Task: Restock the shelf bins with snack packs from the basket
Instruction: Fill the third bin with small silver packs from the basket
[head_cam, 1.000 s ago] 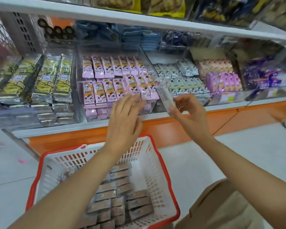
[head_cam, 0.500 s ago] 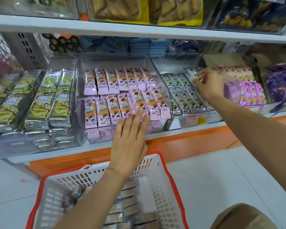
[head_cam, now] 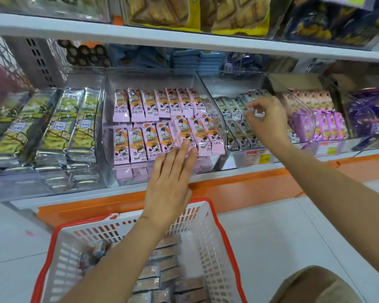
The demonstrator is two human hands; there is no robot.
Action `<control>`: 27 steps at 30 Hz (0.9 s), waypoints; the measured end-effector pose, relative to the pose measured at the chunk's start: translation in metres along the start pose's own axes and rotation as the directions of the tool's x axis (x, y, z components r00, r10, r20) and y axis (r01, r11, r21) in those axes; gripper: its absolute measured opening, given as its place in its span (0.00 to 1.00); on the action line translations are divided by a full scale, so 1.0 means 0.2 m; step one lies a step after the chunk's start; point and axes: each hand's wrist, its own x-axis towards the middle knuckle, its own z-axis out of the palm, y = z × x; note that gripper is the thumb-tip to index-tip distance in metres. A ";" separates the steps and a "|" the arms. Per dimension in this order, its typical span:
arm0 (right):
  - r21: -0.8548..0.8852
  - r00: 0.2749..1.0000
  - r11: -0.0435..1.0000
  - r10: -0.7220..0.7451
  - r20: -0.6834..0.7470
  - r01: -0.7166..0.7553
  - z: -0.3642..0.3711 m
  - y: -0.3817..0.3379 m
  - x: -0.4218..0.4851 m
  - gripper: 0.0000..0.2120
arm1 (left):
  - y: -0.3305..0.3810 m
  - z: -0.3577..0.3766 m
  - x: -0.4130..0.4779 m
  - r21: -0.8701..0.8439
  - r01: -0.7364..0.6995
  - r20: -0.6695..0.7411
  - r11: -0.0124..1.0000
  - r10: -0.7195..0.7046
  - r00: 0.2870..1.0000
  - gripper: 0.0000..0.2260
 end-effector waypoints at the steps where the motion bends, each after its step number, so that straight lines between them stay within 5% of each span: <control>1: 0.054 1.000 0.998 -0.014 -0.003 0.014 -0.01 -0.05 -0.07 0.07 | 0.00 -0.01 -0.01 -0.017 -0.010 -0.005 1.000 0.010 1.000 0.40; 8: 0.414 0.989 0.909 -0.095 0.109 0.042 -0.01 -0.43 -0.65 0.07 | -0.08 -0.01 -0.29 -0.104 -0.058 -0.009 0.993 0.057 0.998 0.34; 13: 0.480 0.930 0.877 -0.185 0.318 0.010 0.23 -0.53 -1.04 0.06 | -0.22 0.05 -0.57 -0.115 -0.001 0.143 0.993 0.018 0.990 0.33; 20: 0.253 0.714 0.963 -0.111 0.692 -0.095 0.69 -0.45 -1.39 0.09 | -0.46 0.26 -0.89 0.031 0.176 0.519 0.984 -0.166 0.838 0.44; 27: -0.041 0.432 0.998 0.058 0.900 -0.049 1.01 -0.38 -1.59 0.19 | -0.57 0.42 -1.00 0.053 0.133 0.453 0.990 -0.143 0.880 0.41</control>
